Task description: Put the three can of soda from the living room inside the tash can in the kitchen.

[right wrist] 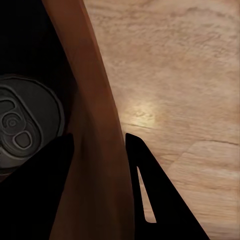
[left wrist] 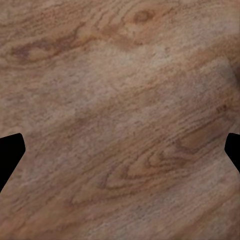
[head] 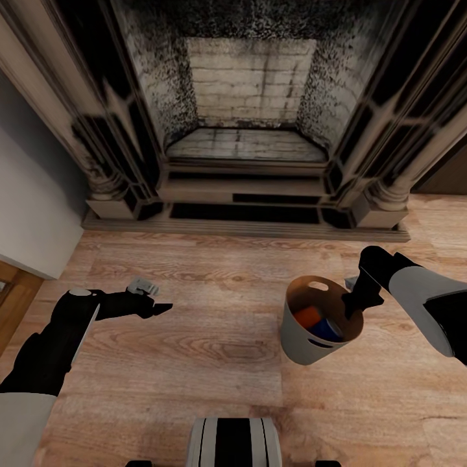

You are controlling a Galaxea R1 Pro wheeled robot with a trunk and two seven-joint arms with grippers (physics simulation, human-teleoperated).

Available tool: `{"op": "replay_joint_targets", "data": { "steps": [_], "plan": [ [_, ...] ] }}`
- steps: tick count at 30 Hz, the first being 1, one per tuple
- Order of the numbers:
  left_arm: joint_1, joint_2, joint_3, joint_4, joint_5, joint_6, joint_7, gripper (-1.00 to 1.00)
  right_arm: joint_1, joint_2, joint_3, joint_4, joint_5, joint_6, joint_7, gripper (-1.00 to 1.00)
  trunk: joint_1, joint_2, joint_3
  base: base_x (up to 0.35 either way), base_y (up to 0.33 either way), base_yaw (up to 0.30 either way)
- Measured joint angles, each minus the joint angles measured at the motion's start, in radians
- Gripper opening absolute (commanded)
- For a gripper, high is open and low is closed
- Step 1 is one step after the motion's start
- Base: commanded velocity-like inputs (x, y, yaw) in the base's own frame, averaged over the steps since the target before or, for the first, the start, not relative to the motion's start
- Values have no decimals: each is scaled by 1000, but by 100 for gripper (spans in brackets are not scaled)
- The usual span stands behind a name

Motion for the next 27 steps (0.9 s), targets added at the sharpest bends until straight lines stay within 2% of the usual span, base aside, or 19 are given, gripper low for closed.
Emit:
{"op": "replay_joint_targets", "data": {
  "steps": [8, 10, 14, 23, 25, 27],
  "plan": [
    [0, 0, 0, -1, 0, 0, 0, 100, 0, -2, -2, 0, -2, 1, 0, -100, 0, 0, 0, 0, 0, 0],
    [0, 0, 0, -1, 0, 0, -1, 100, 0, -10, -12, -1, -1, -1, 0, -100, 0, 0, 0, 0, 0, 0],
    [0, 0, 0, -1, 0, 0, -4, 100, 2, -28, -2, 0, 0, -2, 0, -100, 0, 0, 0, 0, 0, 0],
    [0, 0, 0, -1, 0, 0, -5, 100, 2, -34, -3, -1, 0, -1, 0, -100, 0, 0, 0, 0, 0, 0],
    [0, 0, 0, -2, 0, 0, -5, 100, -9, -33, 25, 3, -27, 5, 1, -100, 0, -1, -7, 0, 0, 0],
    [1, 0, 0, -2, 0, 0, -5, 100, -20, -34, 50, 4, -31, 5, 20, -100, 1, -1, -15, 0, 0, 0]
  ]
}}
